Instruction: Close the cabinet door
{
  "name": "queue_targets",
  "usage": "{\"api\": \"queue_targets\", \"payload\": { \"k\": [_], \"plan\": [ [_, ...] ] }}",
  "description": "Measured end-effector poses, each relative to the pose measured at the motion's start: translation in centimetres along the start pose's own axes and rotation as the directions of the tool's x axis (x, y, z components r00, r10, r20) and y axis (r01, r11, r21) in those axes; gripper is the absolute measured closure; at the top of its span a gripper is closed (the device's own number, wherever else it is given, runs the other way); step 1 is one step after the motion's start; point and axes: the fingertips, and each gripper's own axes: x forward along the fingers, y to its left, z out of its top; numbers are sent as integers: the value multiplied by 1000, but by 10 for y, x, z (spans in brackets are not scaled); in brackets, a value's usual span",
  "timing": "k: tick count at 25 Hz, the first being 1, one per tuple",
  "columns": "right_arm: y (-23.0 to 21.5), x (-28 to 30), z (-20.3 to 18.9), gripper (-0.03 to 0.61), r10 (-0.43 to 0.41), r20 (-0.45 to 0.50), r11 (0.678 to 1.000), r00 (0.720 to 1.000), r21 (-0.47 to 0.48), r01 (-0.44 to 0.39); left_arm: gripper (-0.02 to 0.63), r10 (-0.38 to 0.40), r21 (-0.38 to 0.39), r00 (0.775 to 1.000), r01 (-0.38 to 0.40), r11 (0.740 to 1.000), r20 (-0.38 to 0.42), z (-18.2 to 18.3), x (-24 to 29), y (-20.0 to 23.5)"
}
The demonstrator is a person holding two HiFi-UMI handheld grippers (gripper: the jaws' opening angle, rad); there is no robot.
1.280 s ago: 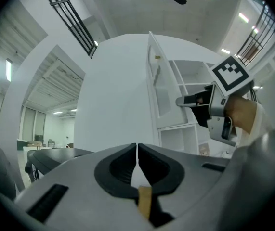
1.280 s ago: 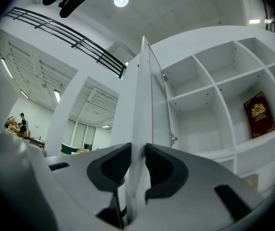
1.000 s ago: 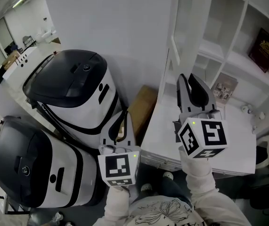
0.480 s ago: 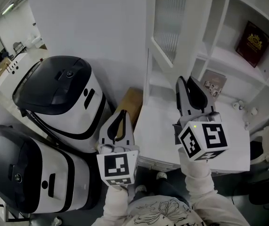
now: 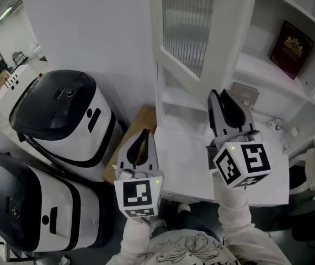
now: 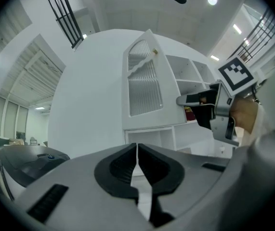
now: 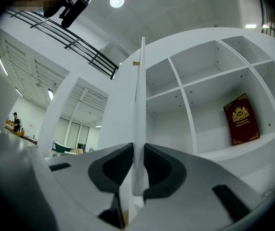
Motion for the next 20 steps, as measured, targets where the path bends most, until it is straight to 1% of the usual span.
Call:
{"api": "queue_targets", "payload": {
  "k": [4,10,20],
  "plan": [
    [-25,5,-3,508,4,-1,1000,1000,6,-4,603,-9,6,1000,9,1000,-1,1,19,-15],
    [-48,11,-6,503,39,24,999,999,4,-39,603,-19,15,1000,19,1000,-2,0,48,-36],
    [-83,25,-11,497,69,34,997,997,24,-70,603,-3,21,1000,3,1000,-4,0,85,-59]
  ]
}}
